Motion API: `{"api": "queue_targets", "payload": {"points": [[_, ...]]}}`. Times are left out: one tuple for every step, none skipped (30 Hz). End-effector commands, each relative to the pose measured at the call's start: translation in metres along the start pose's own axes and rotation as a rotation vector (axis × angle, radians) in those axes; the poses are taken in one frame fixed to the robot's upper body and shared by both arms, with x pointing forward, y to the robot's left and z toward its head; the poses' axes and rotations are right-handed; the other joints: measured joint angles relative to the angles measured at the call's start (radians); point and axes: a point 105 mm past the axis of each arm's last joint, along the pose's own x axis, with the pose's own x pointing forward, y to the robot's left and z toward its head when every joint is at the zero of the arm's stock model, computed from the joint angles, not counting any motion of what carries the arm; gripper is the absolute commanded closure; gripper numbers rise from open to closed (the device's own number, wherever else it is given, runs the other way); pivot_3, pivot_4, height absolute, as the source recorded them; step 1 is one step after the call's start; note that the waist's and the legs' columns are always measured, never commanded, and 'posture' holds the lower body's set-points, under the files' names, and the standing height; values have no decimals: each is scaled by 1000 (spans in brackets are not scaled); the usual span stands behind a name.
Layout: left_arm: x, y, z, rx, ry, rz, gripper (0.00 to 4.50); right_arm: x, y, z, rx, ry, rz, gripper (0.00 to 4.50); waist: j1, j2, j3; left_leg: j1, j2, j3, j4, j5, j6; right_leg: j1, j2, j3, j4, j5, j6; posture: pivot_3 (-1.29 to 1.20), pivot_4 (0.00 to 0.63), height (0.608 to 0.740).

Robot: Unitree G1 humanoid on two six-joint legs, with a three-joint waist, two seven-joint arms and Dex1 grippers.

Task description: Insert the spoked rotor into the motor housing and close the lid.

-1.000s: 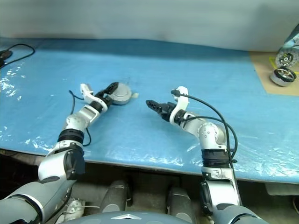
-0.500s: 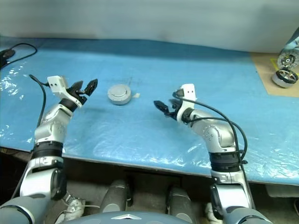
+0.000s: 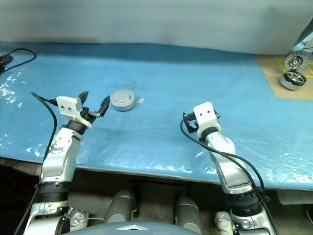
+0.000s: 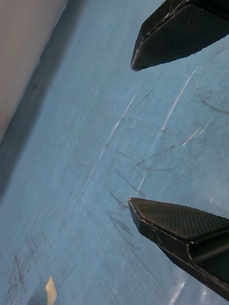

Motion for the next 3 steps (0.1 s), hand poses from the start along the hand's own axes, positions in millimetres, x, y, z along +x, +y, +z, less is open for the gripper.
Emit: {"api": "queue_targets", "payload": {"points": [[-2, -13, 8, -13, -19, -19, 14, -4, -8, 9, 6, -31, -54, 0, -2, 0, 0, 0, 0, 0, 0, 0, 0, 0, 0, 0, 0, -1, -2, 0, 150, 740], [-2, -16, 10, -25, -16, -19, 14, -4, -8, 8, 8, -28, -55, 0, -2, 0, 0, 1, 0, 0, 0, 0, 0, 0, 0, 0, 0, -2, -3, 0, 150, 740], [0, -18, 15, -46, -16, -12, 14, -4, -7, 8, 12, -24, -55, 0, -2, 0, 0, 0, 0, 0, 0, 0, 0, 0, 0, 0, 0, -2, -4, 0, 150, 740]]}}
